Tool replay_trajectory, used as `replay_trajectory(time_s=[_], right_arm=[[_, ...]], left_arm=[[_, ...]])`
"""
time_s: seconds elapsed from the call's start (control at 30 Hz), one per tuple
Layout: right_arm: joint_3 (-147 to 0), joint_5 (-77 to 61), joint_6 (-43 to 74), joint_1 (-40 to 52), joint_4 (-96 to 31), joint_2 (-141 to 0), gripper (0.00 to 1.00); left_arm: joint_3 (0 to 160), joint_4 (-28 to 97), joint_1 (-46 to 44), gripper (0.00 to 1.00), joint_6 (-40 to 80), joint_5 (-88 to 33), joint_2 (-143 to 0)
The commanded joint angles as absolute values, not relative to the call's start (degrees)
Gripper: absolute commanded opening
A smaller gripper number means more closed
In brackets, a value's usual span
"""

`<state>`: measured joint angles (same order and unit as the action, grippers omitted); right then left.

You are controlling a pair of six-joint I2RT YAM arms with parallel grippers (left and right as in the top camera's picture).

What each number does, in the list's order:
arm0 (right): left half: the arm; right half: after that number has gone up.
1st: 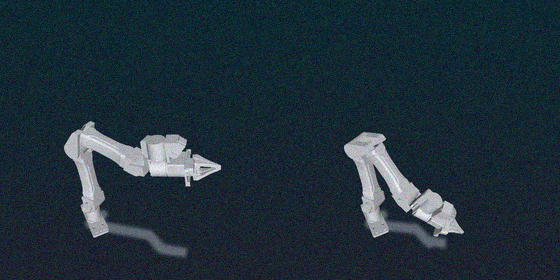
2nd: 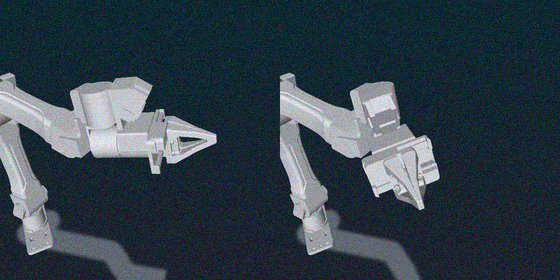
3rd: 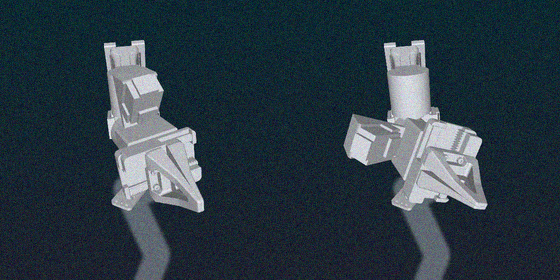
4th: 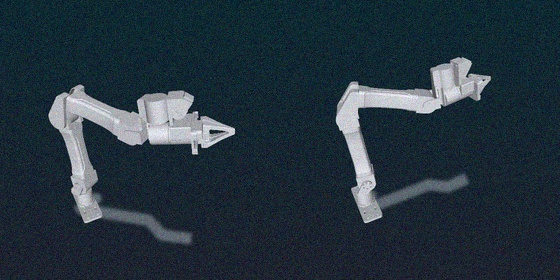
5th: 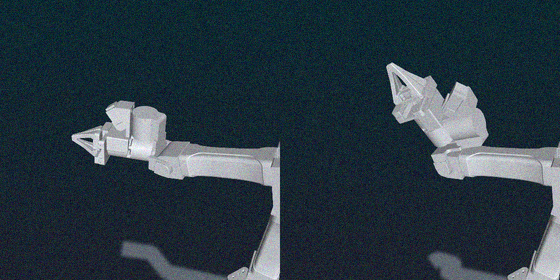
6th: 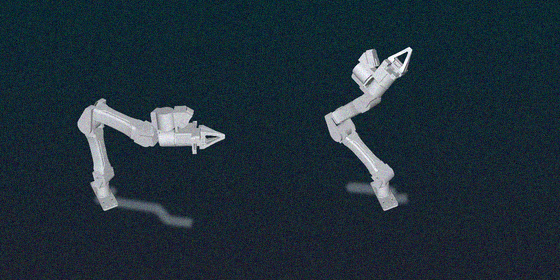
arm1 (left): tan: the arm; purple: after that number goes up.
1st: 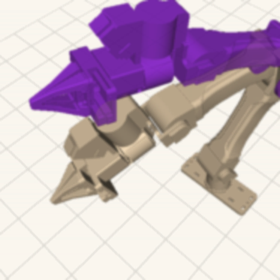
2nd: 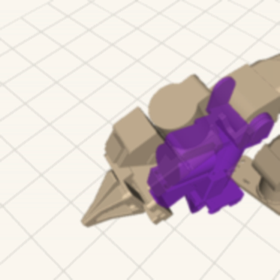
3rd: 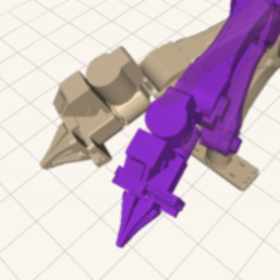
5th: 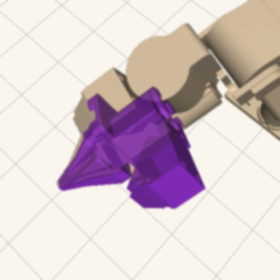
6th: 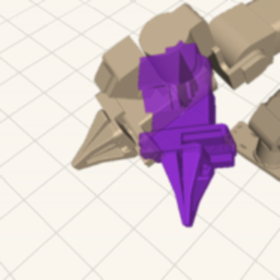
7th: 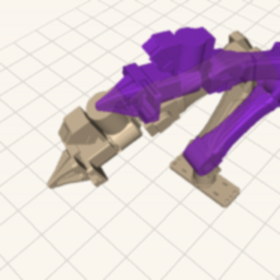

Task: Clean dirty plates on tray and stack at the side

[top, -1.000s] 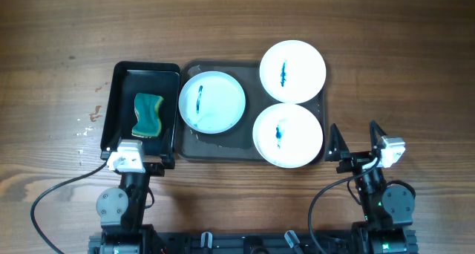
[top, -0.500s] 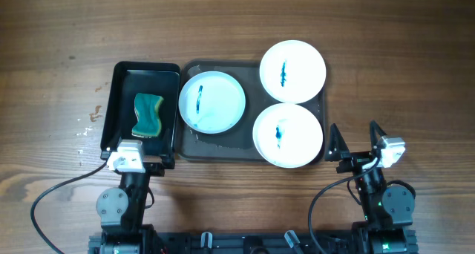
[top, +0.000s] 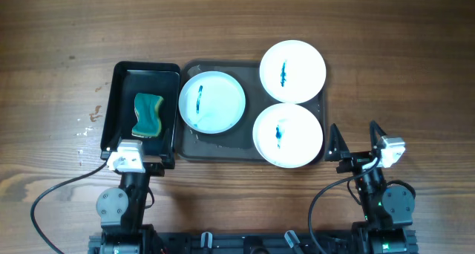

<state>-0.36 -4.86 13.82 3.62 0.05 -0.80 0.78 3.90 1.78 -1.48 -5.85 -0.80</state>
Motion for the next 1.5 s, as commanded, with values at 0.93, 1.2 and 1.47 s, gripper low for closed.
replay_trajectory(time_s=[0.93,1.2,1.47], right_arm=[[-10.26,-14.2,9.17,3.97,3.66,-8.67,1.0],[-29.1,-20.86,9.19,3.97,-4.62,-29.87,1.0],[-56.49,-25.78,9.02,3.97,-30.94,-55.24,1.0]], left_arm=[[18.0,13.91,2.15,1.0,-2.13,-6.0,-16.62],[42.44,32.58,2.15,1.0,-2.13,-6.42,-35.68],[69.41,58.28,2.15,1.0,-2.15,-7.57,-58.41]])
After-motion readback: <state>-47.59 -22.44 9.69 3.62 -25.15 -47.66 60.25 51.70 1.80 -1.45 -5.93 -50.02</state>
